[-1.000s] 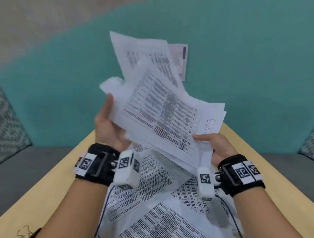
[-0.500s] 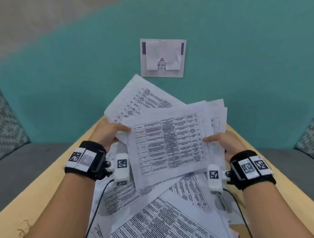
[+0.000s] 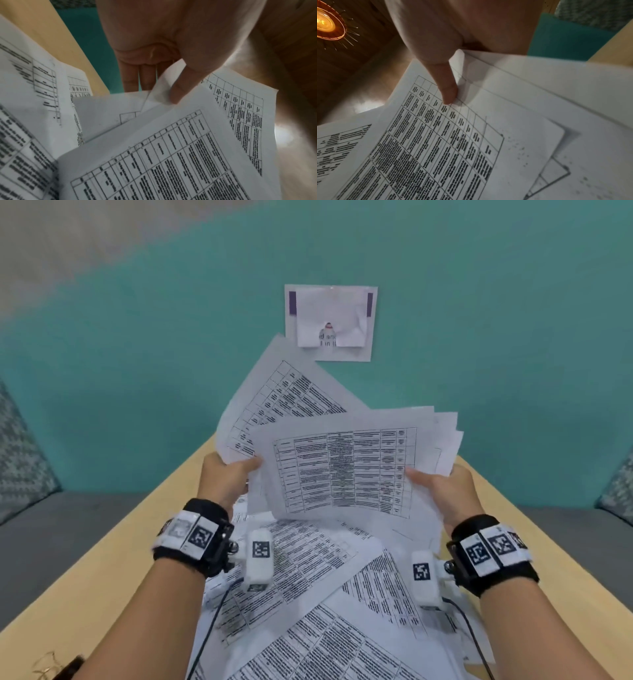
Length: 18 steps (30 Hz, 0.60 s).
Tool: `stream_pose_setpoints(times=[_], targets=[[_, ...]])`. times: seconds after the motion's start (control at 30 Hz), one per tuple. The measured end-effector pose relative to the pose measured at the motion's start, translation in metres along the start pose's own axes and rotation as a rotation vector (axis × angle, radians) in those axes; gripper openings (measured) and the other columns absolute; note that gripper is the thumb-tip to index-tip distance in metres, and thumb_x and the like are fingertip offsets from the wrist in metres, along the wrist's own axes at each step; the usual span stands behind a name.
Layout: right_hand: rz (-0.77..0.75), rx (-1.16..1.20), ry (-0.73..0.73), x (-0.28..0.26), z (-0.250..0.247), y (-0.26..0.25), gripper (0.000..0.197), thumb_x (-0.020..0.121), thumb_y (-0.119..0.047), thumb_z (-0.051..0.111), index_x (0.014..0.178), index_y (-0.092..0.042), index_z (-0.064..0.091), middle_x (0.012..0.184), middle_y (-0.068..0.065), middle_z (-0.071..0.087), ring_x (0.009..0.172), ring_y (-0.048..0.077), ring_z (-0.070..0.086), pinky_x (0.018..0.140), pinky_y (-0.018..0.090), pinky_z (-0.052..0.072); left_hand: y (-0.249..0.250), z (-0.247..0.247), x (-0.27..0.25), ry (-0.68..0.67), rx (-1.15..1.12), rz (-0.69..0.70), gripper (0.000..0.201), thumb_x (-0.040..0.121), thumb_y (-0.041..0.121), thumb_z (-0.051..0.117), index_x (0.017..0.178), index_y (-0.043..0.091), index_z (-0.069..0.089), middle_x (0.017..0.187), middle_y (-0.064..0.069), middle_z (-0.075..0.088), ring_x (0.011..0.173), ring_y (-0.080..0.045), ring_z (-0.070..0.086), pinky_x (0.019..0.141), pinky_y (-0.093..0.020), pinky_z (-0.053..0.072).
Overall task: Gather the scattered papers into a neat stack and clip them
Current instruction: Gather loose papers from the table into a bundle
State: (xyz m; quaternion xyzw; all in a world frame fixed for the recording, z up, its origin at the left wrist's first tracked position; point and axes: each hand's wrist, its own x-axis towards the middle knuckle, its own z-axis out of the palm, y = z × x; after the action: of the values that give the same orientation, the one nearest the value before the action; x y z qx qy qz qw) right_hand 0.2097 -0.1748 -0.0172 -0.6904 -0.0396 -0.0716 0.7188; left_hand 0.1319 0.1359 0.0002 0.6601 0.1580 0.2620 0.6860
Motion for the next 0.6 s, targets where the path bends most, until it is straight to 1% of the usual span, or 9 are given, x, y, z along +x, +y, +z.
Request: stream_pose_setpoints(times=[0.1,0.17,0.27,0.33,0.37,0.43,0.47,0.53,0.6], targets=[[-0.012,0.002,-0.026,-0.003,0.000,-0.003,0.024,0.082,-0.011,0.081,0.104,-0.019,0.075,0.103,-0.004,0.078,0.099,0.021,0.074,0.098,0.043,0.054,0.002,0.000,0.001,0.007,-0.031,0.018,0.023,0.090,0.000,0.071,0.103,0.019,0.070,0.110,-0.008,0.076,0.097,-0.027,0.073,0.080,-0.038,0.060],[-0.033,-0.003,-0.023,-0.006,0.003,-0.005,0.023,0.084,-0.011,0.079,0.105,-0.017,0.074,0.102,-0.003,0.078,0.096,0.018,0.075,0.092,0.039,0.056,0.001,0.000,0.003,0.021,-0.038,0.027,0.025,0.088,0.001,0.073,0.106,0.018,0.071,0.109,-0.005,0.076,0.095,-0.024,0.072,0.083,-0.038,0.059],[-0.027,0.069,0.005,-0.011,0.008,-0.014,0.020,0.086,-0.001,0.075,0.094,-0.019,0.073,0.095,-0.002,0.077,0.086,0.015,0.076,0.084,0.037,0.058,0.000,0.000,0.006,0.114,0.001,0.041,0.030,0.084,0.011,0.080,0.109,0.015,0.065,0.111,-0.004,0.068,0.098,-0.022,0.064,0.086,-0.033,0.048],[0.013,0.126,0.051,-0.013,0.011,-0.022,0.020,0.084,0.001,0.075,0.093,-0.017,0.071,0.102,0.006,0.077,0.094,0.025,0.075,0.091,0.045,0.057,0.001,0.000,0.008,0.173,0.031,0.030,0.059,0.084,0.018,0.083,0.134,0.014,0.052,0.134,-0.010,0.055,0.119,-0.023,0.055,0.095,-0.033,0.039],[0.038,0.168,0.076,-0.012,0.011,-0.024,0.019,0.084,0.000,0.076,0.093,-0.015,0.069,0.106,0.010,0.076,0.097,0.028,0.073,0.094,0.047,0.056,0.003,0.000,0.008,0.181,0.013,0.008,0.079,0.083,0.022,0.084,0.148,0.016,0.039,0.147,-0.011,0.046,0.130,-0.024,0.049,0.101,-0.034,0.036],[0.084,0.259,0.148,-0.012,0.013,-0.027,0.022,0.083,-0.003,0.078,0.099,-0.010,0.065,0.114,0.014,0.073,0.106,0.030,0.070,0.098,0.048,0.053,0.008,0.003,0.004,0.165,-0.069,-0.094,0.105,0.080,0.031,0.086,0.159,0.021,0.017,0.155,-0.010,0.038,0.141,-0.025,0.040,0.113,-0.045,0.030],[0.113,0.300,0.175,-0.014,0.015,-0.028,0.032,0.081,-0.008,0.081,0.108,-0.006,0.063,0.118,0.013,0.070,0.112,0.031,0.065,0.102,0.051,0.049,0.011,0.005,0.002,0.134,-0.126,-0.170,0.107,0.079,0.035,0.086,0.159,0.024,0.016,0.153,-0.009,0.039,0.142,-0.026,0.038,0.116,-0.053,0.029],[0.182,0.359,0.188,-0.017,0.021,-0.028,0.056,0.081,-0.016,0.082,0.127,-0.001,0.053,0.122,0.008,0.064,0.116,0.028,0.057,0.108,0.054,0.040,0.016,0.013,-0.008,-0.025,-0.262,-0.307,0.087,0.079,0.038,0.084,0.147,0.021,0.033,0.150,-0.011,0.038,0.141,-0.035,0.040,0.113,-0.065,0.033],[0.237,0.419,0.165,-0.021,0.033,-0.031,0.047,0.084,-0.015,0.080,0.122,0.000,0.056,0.113,0.006,0.068,0.100,0.025,0.062,0.099,0.046,0.046,0.019,0.025,-0.019,-0.189,-0.389,-0.385,0.067,0.081,0.037,0.081,0.131,0.020,0.039,0.143,-0.017,0.046,0.132,-0.040,0.050,0.107,-0.066,0.041]])
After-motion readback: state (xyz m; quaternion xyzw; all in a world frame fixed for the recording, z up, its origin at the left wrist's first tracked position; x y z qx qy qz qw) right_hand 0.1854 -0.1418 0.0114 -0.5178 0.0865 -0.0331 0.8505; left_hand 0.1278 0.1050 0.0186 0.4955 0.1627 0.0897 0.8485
